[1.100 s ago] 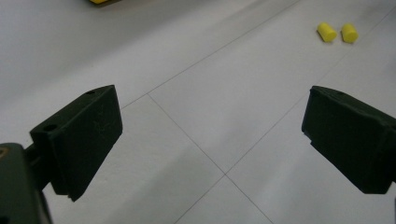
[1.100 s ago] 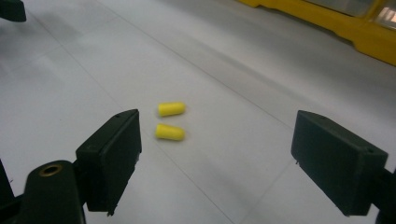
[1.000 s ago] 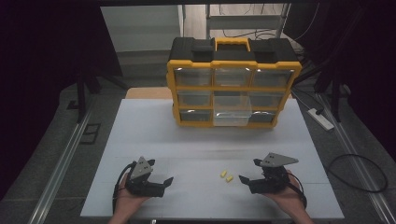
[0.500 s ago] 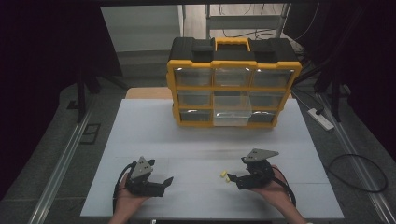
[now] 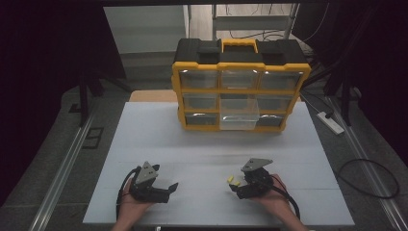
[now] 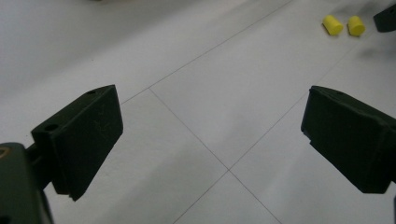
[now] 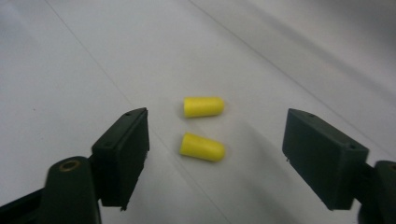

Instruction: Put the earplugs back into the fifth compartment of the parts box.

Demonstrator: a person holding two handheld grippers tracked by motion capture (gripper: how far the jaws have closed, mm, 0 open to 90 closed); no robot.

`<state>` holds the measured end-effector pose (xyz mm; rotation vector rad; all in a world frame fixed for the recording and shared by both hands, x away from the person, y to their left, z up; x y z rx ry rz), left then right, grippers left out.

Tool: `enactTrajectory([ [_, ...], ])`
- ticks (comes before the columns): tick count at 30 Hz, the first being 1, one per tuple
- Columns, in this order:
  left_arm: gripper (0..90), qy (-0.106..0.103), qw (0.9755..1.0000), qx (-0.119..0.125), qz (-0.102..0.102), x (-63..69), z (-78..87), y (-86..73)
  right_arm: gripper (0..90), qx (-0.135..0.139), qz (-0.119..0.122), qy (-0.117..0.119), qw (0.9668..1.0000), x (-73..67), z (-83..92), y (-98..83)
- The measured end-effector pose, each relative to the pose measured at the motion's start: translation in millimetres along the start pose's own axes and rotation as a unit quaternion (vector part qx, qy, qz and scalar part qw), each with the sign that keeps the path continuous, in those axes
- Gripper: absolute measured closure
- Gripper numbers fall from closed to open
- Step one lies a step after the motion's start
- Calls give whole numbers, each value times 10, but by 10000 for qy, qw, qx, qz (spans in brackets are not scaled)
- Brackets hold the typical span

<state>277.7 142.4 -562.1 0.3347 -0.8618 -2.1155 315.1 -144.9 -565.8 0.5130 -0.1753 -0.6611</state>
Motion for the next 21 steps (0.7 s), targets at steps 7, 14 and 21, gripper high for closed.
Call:
enactTrajectory([
  [7, 55, -11, 10000, -7, -7, -1, 0, -3, 372, -119, 5, -43, 9999, -10, -82, -33],
  [14, 55, -38, 10000, -20, -7, 6, -3, -6, 638, -92, 121, -46, 9999, -34, -73, -42],
  [21, 56, -39, 10000, -17, -14, 4, -1, -6, 704, -4, 124, -19, 9999, -29, -17, -33],
])
Point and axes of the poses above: each handheld gripper's, and its own axes: z roughly backward along the jaws, y roughly out of its top, x roughly to its right, the point moved 7 cm from there along -z, roughly forward along the jaws, and after that the axes turned 10 degrees about -x, right-handed, at the moved point
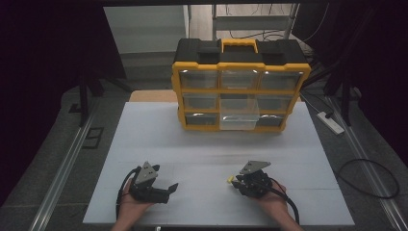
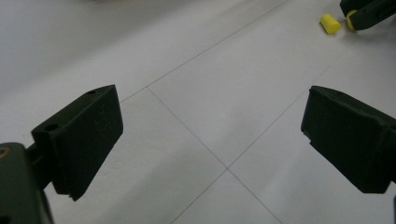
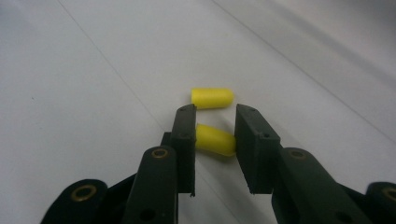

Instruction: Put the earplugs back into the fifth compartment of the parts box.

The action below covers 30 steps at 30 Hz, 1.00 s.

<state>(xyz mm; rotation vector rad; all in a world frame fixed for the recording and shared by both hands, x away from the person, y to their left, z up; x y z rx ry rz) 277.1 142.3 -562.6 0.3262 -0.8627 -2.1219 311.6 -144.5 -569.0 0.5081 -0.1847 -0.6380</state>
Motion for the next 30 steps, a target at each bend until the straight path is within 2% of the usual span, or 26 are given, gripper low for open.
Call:
enactTrajectory([
  [3, 56, -3, 10000, 2, 2, -2, 1, 0, 704, 83, 11, -18, 10000, 5, 38, 10],
  [9, 56, -6, 10000, 3, 7, -5, 4, -1, 701, 634, 143, -145, 9978, 52, 266, 75],
  [12, 56, -7, 10000, -1, 4, -4, 2, -1, 701, 909, 1, -67, 9958, 95, 373, 101],
  [14, 56, -7, 10000, 5, 5, -6, 3, 0, 701, 970, -35, -72, 9953, 111, 403, 104],
  [21, 56, -12, 10000, 9, 13, -8, 6, 1, 701, 1441, -134, -8, 9895, 172, 583, 139],
  [24, 55, -10, 10000, 16, 16, -9, 9, 3, 700, 1724, -86, 10, 9850, 172, 678, 178],
  [27, 56, -12, 10000, 42, 59, -9, 17, 6, 699, 1852, -113, 9, 9826, 179, 752, 217],
  [28, 55, 11, 10000, 61, 65, -9, 27, 10, 699, 1954, -109, -17, 9807, 186, 826, 259],
  [30, 55, 25, 9999, 93, 78, -7, 36, 14, 698, 1996, -105, -20, 9798, 192, 869, 279],
])
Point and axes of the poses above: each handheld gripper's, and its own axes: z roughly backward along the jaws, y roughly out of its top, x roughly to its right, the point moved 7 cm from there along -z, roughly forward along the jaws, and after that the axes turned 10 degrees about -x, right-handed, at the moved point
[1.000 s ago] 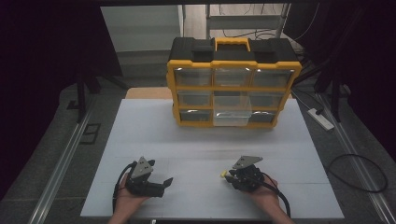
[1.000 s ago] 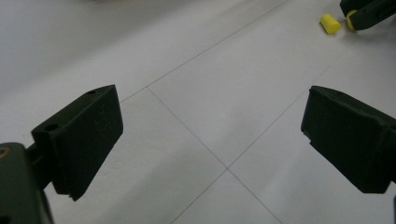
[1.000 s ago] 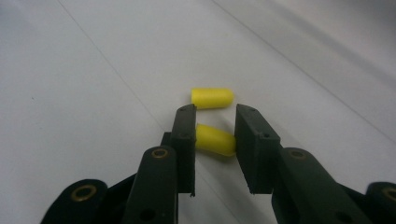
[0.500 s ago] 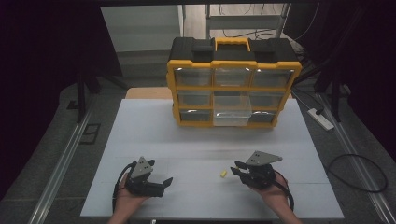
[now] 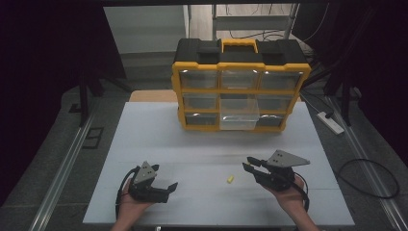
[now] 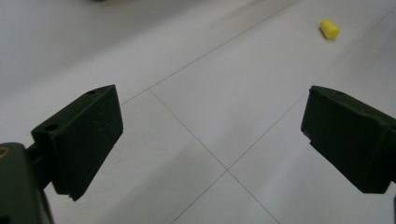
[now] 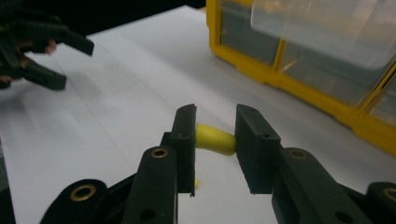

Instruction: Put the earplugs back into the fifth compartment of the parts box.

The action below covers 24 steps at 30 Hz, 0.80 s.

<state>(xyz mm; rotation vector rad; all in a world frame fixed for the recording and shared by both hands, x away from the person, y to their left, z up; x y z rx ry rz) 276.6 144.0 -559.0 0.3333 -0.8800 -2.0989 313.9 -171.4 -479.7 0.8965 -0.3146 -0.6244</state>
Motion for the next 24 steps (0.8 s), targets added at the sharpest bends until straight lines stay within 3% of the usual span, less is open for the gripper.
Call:
enactTrajectory([
  [6, 55, -14, 10000, 22, -9, -1, 4, 6, 697, 316, -129, -10, 9994, 67, 147, 216],
  [15, 56, -23, 10000, 3, -10, -14, 4, 6, 696, 538, -34, -147, 9984, 185, 294, 586],
  [20, 57, -8, 10000, 14, -6, -17, 3, 8, 694, 622, -151, -294, 9975, 301, 358, 779],
  [24, 57, -5, 10000, 16, 1, -18, 4, 7, 694, 666, -115, -355, 9971, 344, 372, 893],
])
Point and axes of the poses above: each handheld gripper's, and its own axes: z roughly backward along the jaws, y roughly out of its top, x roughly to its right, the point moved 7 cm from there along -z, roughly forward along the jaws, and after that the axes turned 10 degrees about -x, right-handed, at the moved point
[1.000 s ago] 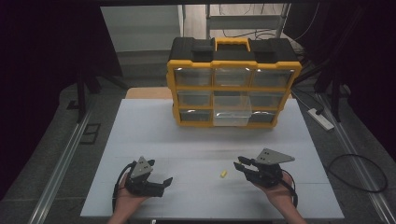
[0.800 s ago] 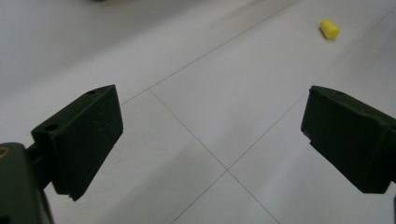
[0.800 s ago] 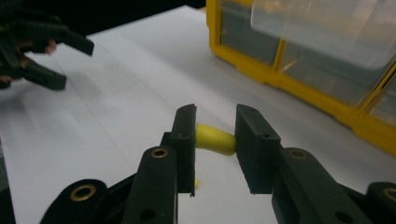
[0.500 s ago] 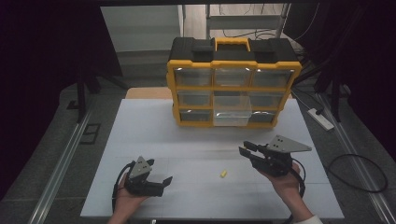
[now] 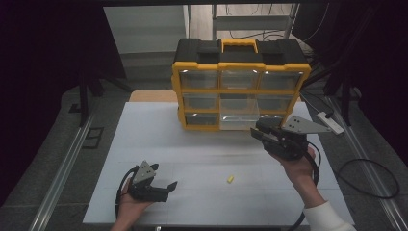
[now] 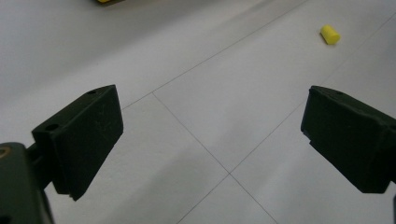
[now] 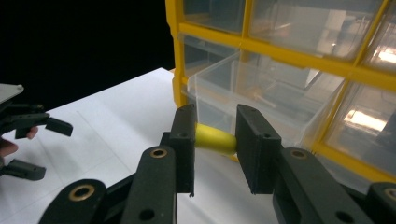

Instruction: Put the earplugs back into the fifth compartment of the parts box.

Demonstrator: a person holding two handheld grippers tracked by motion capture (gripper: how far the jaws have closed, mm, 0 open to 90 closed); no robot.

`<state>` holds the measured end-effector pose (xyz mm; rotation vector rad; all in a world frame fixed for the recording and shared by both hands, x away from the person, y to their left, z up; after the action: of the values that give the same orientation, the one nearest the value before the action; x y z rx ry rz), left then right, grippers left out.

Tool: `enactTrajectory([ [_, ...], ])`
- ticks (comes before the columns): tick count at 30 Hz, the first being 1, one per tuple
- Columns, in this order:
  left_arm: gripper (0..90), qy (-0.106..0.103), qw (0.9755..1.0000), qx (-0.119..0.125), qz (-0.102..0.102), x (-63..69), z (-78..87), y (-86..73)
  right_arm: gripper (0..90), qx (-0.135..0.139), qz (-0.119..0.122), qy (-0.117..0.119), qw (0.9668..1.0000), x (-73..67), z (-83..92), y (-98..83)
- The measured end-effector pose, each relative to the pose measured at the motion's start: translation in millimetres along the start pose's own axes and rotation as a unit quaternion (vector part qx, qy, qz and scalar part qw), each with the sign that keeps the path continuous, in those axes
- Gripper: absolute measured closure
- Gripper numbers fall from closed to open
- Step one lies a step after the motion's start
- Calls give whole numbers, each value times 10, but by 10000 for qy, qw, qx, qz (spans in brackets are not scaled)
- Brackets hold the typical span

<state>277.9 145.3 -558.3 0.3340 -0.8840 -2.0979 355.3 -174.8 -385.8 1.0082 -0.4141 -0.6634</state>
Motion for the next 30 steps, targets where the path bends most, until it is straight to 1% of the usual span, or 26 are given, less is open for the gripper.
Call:
enactTrajectory([
  [3, 57, -10, 10000, -3, -9, 5, -5, 0, 694, 15, 12, -21, 10000, 35, -32, 79],
  [11, 55, -2, 10000, 17, 10, 0, -2, 1, 691, 29, -4, -91, 10000, 124, -134, 214],
  [16, 55, 2, 10000, 6, -8, 2, -4, 0, 692, -7, -22, -138, 9999, 184, -199, 265],
  [23, 55, -6, 10000, -16, -11, -3, -8, -3, 692, -101, -16, -282, 9996, 303, -336, 359],
  [28, 56, 0, 10000, -35, -19, -6, -12, -6, 691, -149, 4, -320, 9994, 342, -419, 411],
  [30, 55, 7, 10000, -41, -34, -5, -14, -5, 686, -202, 4, -342, 9992, 364, -489, 435],
])
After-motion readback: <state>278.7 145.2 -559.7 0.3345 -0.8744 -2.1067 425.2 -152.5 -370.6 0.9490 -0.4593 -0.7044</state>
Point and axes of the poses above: each handheld gripper's, and its own axes: z roughly backward along the jaws, y roughly out of its top, x roughly to its right, the point moved 7 cm from there along -z, roughly forward along the jaws, and after that the axes turned 10 degrees about -x, right-handed, at the moved point
